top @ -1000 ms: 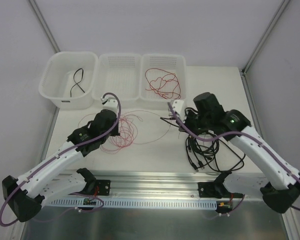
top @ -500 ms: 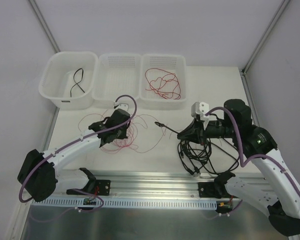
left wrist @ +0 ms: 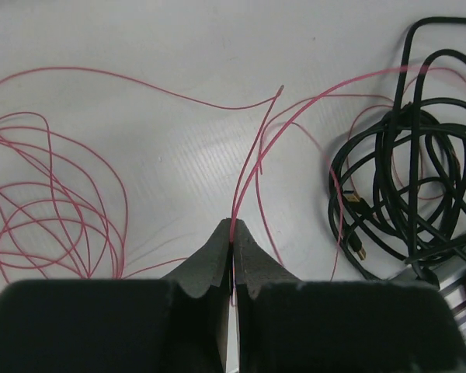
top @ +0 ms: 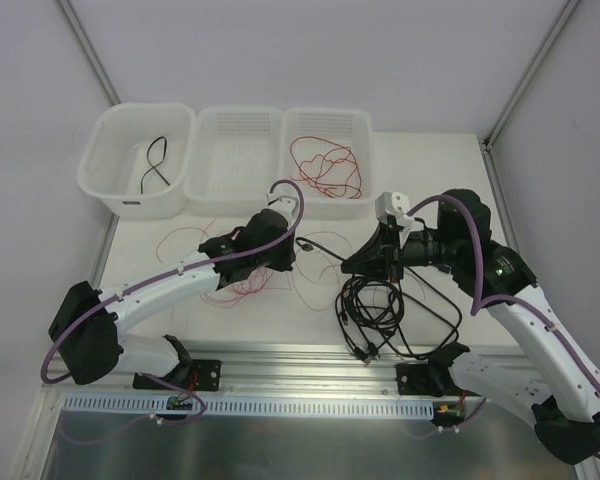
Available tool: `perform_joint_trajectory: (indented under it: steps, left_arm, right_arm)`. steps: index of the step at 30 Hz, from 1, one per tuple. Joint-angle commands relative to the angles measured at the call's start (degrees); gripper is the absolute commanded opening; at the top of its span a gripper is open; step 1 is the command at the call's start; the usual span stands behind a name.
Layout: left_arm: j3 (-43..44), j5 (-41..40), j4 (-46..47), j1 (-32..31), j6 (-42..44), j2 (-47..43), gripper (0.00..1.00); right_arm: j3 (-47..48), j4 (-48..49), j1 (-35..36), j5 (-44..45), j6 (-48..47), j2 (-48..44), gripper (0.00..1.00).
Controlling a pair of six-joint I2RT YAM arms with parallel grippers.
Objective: Untangle the cables
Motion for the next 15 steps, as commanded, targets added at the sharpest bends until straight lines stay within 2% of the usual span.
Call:
perform_joint_trajectory:
  steps: [1,6,8,11,12,15]
  left_arm:
    - [1.4,-1.6,3.2,0.1,0.3,-3.1,0.00]
    - [-1.0,-3.6,2.8,0.9,0.7,-0.5,0.00]
    - [-2.4,-4.5,2.5,1.4,0.2,0.0,0.00]
    - [-4.5,-7.0,0.5,5.4,-0.7,-1.5,0.00]
    - [-5.0,-7.5,-0.2,6.9,-0.8,-3.9,0.00]
    - [-6.2,-11.3,-3.8,12.1,1.3,-11.3,0.00]
  right_arm:
    - [1.0,5.9,-0.2,-1.9,0.4,-2.6,0.01]
    - [3.1,6.7,-0.1,3.8,1.1,-5.1,0.01]
    - [4.9,3.5,-0.2,8.8,-0.1,-6.4,0.01]
    - [7.1,-2.8,-0.2,20.1,-3.4,-7.8,0.01]
    - [7.3,-4.0,-0.3,27.5,-4.5,-8.0,0.01]
    - [6.8,-6.6,-0.3,39.5,-5.2,-10.1,0.01]
